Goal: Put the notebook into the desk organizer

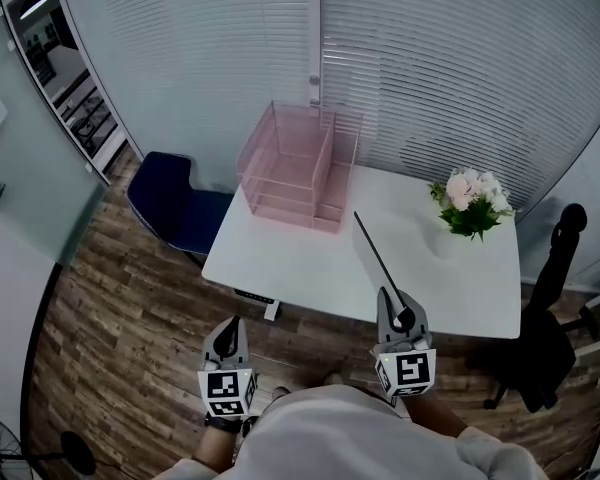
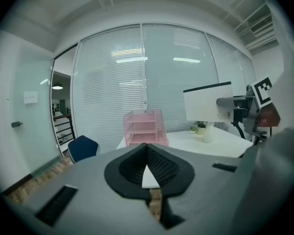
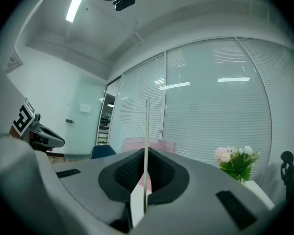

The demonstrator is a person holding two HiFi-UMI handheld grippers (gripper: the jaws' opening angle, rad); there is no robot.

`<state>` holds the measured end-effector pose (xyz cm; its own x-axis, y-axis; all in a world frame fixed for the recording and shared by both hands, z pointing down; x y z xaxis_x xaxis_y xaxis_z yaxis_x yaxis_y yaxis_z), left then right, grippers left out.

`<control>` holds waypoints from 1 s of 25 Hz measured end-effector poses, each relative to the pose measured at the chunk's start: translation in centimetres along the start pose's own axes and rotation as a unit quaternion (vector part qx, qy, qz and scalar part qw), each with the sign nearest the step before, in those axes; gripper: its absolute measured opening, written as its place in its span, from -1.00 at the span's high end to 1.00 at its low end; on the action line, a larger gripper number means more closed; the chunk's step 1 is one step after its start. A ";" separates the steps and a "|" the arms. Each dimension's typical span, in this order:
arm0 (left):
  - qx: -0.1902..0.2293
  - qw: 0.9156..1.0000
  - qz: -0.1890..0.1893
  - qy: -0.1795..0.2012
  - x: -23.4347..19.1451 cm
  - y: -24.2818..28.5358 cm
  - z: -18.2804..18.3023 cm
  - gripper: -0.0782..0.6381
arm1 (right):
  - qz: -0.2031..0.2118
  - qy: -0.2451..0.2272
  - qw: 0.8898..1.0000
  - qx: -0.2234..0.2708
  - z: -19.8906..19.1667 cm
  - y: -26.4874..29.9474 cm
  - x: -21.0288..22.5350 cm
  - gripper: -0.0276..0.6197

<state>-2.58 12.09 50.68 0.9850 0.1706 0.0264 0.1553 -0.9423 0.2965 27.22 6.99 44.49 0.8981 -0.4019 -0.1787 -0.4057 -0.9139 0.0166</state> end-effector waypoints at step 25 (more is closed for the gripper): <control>-0.018 0.999 -0.020 -0.028 -4.0 8.0 -1.8 0.76 | -0.014 -0.080 0.997 -0.003 2.5 13.5 2.4 0.84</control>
<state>-5.45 4.39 54.69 0.9809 0.1906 -0.0402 0.1930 -0.9240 0.3302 23.51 -6.14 41.81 0.8700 -0.3621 -0.3346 -0.3794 -0.9251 0.0149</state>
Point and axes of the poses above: the fingertips, and each gripper's own axes: y forward along the fingers, x to its right, z out of its top, the point moved 4 cm from there along -y, backward along the fingers, and after that the axes turned 2 degrees about -y, right-handed, at the moved point
